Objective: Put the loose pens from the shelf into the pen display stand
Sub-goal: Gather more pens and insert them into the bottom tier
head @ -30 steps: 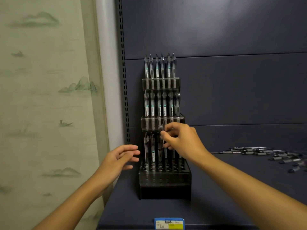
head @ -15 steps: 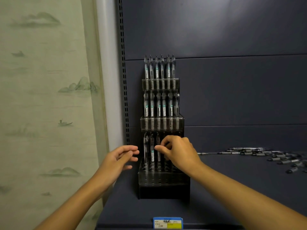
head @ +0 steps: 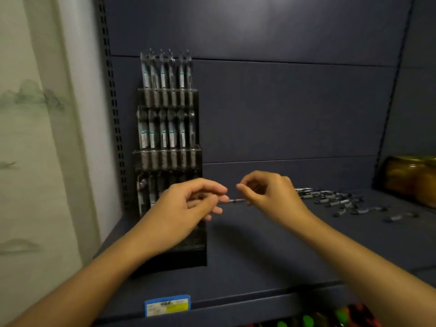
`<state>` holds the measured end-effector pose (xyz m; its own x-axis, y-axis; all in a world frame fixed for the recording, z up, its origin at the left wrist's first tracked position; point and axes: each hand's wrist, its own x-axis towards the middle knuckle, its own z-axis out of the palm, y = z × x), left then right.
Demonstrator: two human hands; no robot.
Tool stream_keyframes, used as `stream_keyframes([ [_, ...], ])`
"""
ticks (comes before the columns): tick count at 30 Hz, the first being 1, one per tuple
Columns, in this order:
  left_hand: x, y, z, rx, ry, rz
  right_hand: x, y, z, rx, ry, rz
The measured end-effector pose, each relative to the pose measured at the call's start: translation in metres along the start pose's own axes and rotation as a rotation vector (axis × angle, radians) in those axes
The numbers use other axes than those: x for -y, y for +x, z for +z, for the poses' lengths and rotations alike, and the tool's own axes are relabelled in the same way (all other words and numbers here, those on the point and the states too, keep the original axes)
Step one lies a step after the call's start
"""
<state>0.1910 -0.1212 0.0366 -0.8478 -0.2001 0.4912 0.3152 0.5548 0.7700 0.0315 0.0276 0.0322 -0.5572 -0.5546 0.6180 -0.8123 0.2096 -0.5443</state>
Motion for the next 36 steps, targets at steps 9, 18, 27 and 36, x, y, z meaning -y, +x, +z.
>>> stream_keyframes([
  [9, 0.010, 0.069, 0.140, 0.198, 0.110, -0.063, -0.123, -0.016, -0.081, 0.047, -0.056, 0.025],
  [18, 0.053, 0.137, 0.277, 0.248, 0.390, -0.196, -0.289, -0.023, -0.188, 0.350, -0.271, 0.106],
  [27, 0.065, 0.189, 0.333, 0.278, 0.595, -0.188, -0.381, -0.029, -0.260, 0.405, -0.305, 0.225],
  [36, 0.090, 0.249, 0.357, 0.292, 0.659, -0.125, -0.379, 0.002, -0.215, 0.486, -0.237, 0.167],
])
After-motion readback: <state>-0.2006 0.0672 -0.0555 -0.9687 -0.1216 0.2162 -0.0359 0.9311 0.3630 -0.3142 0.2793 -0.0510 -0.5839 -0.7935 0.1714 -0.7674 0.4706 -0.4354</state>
